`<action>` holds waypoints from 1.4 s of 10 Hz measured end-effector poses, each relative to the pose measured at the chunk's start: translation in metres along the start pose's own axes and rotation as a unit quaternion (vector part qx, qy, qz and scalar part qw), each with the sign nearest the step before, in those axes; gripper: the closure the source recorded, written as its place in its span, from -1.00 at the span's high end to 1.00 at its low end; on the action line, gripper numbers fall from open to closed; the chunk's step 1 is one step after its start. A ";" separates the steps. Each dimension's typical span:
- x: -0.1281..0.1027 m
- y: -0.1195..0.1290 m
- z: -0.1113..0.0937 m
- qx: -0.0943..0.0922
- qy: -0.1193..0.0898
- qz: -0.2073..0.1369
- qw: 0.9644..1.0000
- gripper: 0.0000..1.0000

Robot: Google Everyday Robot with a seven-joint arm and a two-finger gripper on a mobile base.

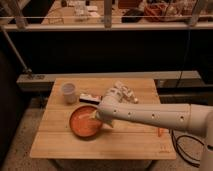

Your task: Pick up the ceramic bowl

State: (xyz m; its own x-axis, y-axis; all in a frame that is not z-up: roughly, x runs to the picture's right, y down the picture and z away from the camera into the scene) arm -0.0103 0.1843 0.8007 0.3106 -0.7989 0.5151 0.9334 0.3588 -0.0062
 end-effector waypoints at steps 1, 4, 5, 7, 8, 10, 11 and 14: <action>-0.001 0.001 0.002 0.000 -0.002 0.000 1.000 0.60; -0.001 0.001 0.006 -0.001 -0.006 -0.003 1.000 0.60; -0.002 0.001 0.008 -0.002 -0.008 -0.004 1.000 0.60; -0.003 0.001 0.011 -0.003 -0.011 -0.005 1.000 0.60; -0.004 0.001 0.012 -0.003 -0.013 -0.005 1.000 0.60; -0.005 0.001 0.014 -0.003 -0.016 -0.006 1.000 0.60; -0.006 0.001 0.015 -0.003 -0.017 -0.006 1.000 0.60; -0.007 -0.001 0.018 -0.003 -0.021 -0.007 1.000 0.51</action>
State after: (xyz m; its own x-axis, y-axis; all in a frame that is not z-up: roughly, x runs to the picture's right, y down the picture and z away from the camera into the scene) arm -0.0170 0.1983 0.8125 0.2897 -0.7831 0.5503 0.9388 0.3443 -0.0043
